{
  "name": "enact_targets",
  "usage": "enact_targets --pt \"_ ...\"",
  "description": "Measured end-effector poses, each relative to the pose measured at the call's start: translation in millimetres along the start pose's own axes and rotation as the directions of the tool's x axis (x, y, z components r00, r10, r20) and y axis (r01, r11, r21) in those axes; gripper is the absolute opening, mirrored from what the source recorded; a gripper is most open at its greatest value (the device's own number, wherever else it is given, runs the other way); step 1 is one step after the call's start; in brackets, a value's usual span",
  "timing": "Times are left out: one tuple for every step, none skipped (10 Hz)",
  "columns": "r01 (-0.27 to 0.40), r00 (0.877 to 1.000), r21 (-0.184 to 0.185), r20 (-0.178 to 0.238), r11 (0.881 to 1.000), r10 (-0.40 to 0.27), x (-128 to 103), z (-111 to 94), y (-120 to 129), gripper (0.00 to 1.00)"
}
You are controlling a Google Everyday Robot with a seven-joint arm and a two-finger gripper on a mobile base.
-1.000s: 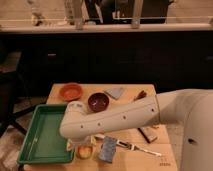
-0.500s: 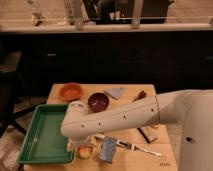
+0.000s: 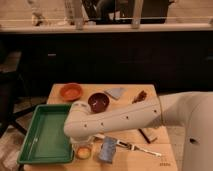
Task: Place apple in red bowl
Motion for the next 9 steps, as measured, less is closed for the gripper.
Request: enact_targets --pt "0.001 1.000 0.004 0.000 1.000 -0.001 0 0 0 0.07" --pt "0.001 1.000 0.008 0.001 1.000 -0.001 0 -1 1 0.01" --pt "0.002 1.000 0.011 0.002 1.000 -0.002 0 -2 1 0.00" --pt "0.004 1.000 0.013 -0.001 1.000 -0.004 0 -4 1 0.00" --pt "0.006 1.000 0.014 -0.008 1.000 -0.006 0 -8 0 0.00" --pt "0.007 1.000 0.014 -0.013 1.000 -0.007 0 -10 0 0.00" --pt "0.011 1.000 0.014 -0.022 1.000 -0.011 0 -14 0 0.00" --pt "0.014 0.999 0.013 -0.031 1.000 -0.014 1 -18 -1 0.00" --pt "0.016 0.999 0.013 -0.037 1.000 -0.015 1 -20 -1 0.00"
